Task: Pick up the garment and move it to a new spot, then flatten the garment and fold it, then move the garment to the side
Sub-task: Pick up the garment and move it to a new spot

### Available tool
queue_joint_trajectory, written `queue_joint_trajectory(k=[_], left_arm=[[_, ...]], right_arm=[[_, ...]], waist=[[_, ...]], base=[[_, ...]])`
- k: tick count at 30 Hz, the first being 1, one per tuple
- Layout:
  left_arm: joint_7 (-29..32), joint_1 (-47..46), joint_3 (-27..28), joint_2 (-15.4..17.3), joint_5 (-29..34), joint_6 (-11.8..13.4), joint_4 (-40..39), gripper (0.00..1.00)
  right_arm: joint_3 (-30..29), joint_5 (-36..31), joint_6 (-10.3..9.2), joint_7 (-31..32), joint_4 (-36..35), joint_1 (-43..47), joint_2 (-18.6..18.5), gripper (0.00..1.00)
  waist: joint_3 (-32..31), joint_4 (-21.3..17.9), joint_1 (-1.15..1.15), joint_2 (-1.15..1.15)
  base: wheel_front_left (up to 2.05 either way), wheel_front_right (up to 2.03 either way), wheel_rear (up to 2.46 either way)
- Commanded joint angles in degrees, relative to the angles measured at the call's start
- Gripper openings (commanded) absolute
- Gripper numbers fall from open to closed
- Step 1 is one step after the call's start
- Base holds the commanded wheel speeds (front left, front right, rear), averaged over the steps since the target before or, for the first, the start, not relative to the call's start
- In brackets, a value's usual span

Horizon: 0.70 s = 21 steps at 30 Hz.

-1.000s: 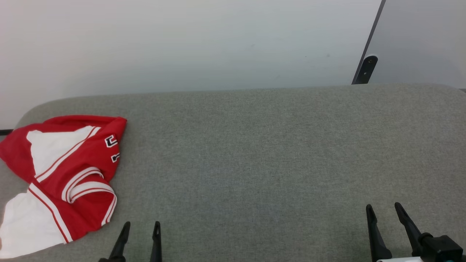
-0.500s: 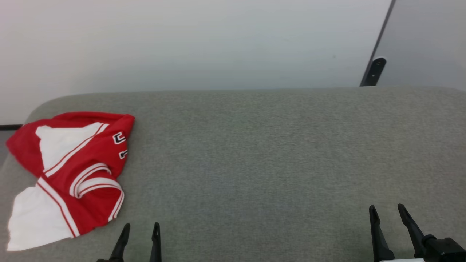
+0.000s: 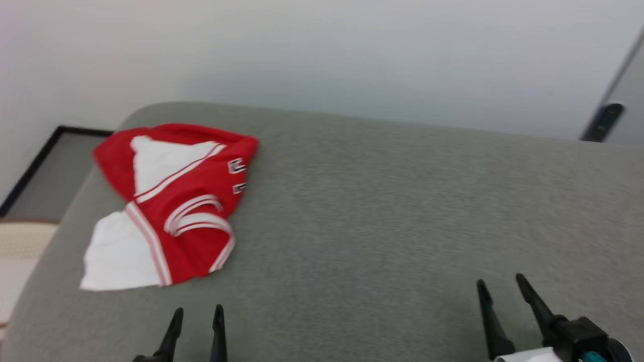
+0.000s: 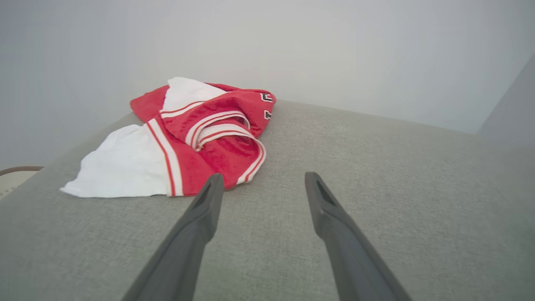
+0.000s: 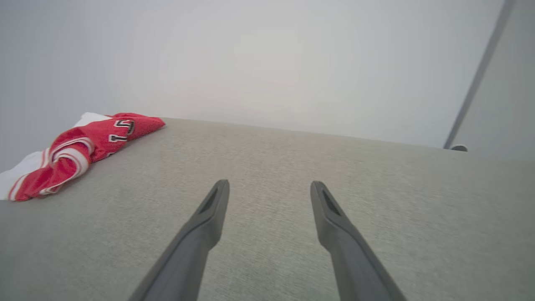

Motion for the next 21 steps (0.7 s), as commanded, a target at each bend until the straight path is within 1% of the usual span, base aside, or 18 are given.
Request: queue_joint_trajectory(k=[1,5,9,15,18,21], left_arm=[[-0.02,0.07,0.04,-0.02,-0.46,0.47,-0.03,1.0],[-0.02,0.67,-0.79,-0.03,-1.36,1.36,0.39,1.0],[-0.02,1.16,-0.94,-0.01,-2.53,2.41,0.24,1.0],[-0.02,2.77,0.42,-0.05,-5.33,5.69,-2.47,1.0],[-0.02,3.74,0.64,-0.03,-6.61,7.29,-3.87,1.0],[-0.02,4.45,0.81,-0.04,-7.49,8.34,-5.07,1.0]], right_arm=[[0.97,-0.17,-0.06,0.29,0.11,-0.9,-0.34,1.0],[3.41,0.24,-0.06,1.09,0.67,-2.44,-1.47,1.0],[5.91,0.99,-0.06,1.39,1.45,-3.89,-2.32,1.0],[12.22,2.7,-0.07,2.27,3.45,-8.66,-3.99,1.0],[14.79,3.89,-0.07,2.2,4.93,-11.1,-4.92,1.0],[16.53,5.06,-0.07,1.84,6.45,-12.75,-5.57,1.0]], waist=[[0.28,6.56,0.0,0.0],[-0.14,11.79,0.0,0.0],[-0.59,16.12,0.0,0.0],[1.09,17.45,0.0,0.0],[1.65,17.78,0.0,0.0],[2.02,17.95,0.0,0.0]], base=[[0.0,0.0,0.0],[0.0,0.0,0.0],[0.0,0.0,0.0],[0.0,0.0,0.0],[0.0,0.0,0.0],[0.0,0.0,0.0]])
